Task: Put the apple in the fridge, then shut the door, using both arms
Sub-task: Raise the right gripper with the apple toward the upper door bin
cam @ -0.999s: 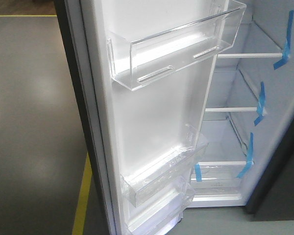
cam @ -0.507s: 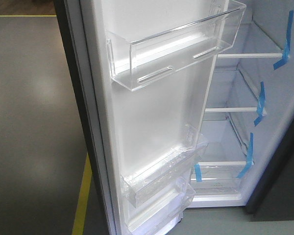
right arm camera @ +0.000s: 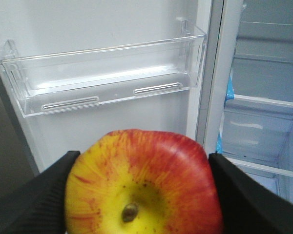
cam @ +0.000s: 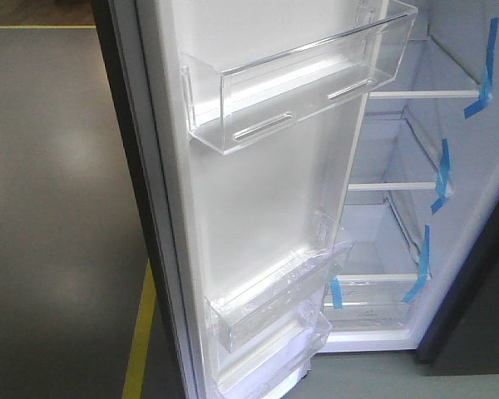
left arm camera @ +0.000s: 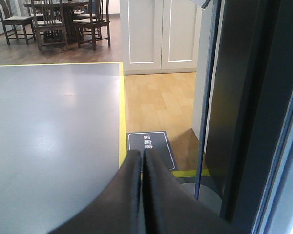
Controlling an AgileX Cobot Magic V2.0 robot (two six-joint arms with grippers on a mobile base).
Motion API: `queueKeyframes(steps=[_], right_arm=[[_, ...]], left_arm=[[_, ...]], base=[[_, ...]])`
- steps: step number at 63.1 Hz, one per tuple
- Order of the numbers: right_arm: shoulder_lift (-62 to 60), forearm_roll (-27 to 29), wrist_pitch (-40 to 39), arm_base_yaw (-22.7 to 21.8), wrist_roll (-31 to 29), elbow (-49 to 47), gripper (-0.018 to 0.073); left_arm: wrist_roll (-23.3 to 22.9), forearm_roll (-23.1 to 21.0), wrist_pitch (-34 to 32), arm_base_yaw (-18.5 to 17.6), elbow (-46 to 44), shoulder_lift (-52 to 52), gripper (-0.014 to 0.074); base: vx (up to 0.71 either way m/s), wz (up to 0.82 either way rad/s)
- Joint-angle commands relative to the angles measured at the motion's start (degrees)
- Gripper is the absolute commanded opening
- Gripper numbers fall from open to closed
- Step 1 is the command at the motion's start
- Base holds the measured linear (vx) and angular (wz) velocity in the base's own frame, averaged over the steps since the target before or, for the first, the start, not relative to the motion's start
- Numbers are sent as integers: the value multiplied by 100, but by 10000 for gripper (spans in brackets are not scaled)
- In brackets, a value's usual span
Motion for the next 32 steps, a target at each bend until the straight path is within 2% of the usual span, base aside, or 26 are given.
queueKeyframes(steps=[1,32], right_arm=[[13,186,-412,-17,-57,-146,-4],[13,186,-413,-17,-52,-146,-4]], left_arm=[[-62,-46,-464,-68,122,-81,-6],[-62,-46,-464,-122,122,-81,-6]], base=[[0,0],[0,0]])
